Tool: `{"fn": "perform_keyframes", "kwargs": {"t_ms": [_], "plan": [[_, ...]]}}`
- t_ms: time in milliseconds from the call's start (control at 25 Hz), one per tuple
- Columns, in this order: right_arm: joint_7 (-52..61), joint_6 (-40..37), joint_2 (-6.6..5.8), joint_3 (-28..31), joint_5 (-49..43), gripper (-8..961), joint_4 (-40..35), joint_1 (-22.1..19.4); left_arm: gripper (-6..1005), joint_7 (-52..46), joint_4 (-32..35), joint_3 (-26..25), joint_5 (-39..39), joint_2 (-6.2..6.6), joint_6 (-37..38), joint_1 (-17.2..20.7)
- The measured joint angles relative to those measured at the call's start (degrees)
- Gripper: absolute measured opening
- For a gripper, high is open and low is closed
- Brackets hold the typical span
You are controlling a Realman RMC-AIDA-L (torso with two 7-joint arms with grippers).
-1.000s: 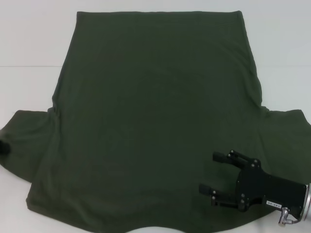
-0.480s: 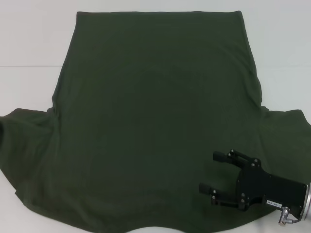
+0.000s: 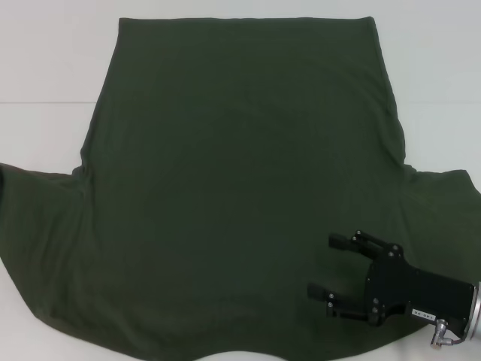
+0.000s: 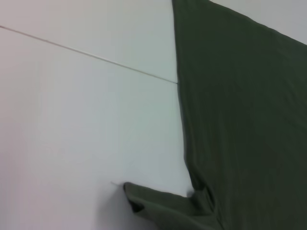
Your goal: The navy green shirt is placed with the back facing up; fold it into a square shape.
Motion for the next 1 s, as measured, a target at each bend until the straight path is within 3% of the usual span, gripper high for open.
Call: {"fn": "perform_keyframes", "kwargs": {"t_ms": [160, 320, 440, 760, 1000], "plan": [[0.0, 0.1, 0.06, 0.0, 0.0, 916, 0.1, 0.0, 7, 0.0, 0.0, 0.0, 0.0, -0.09, 1.0, -0.6], [0.0, 0.2, 0.08, 0.0, 0.0, 917, 0.2, 0.0, 8, 0.0, 0.3, 1.6, 0.1, -1.17, 2.1, -1.2], [0.0, 0.2, 0.09, 0.0, 0.0, 917, 0.2, 0.0, 9, -0.1, 1.2, 3.7, 0.0, -2.67, 2.7, -2.0], [0.0, 0.3, 0.09, 0.0, 0.0, 917, 0.4, 0.1, 12, -0.4, 5.6, 10.7, 0.0, -8.31, 5.3, -4.3], [0.0, 0.3, 0.09, 0.0, 0.0, 917, 0.4, -0.2, 14, -2.6, 5.3, 16.2, 1.4, -10.4, 2.7, -4.4]]}}
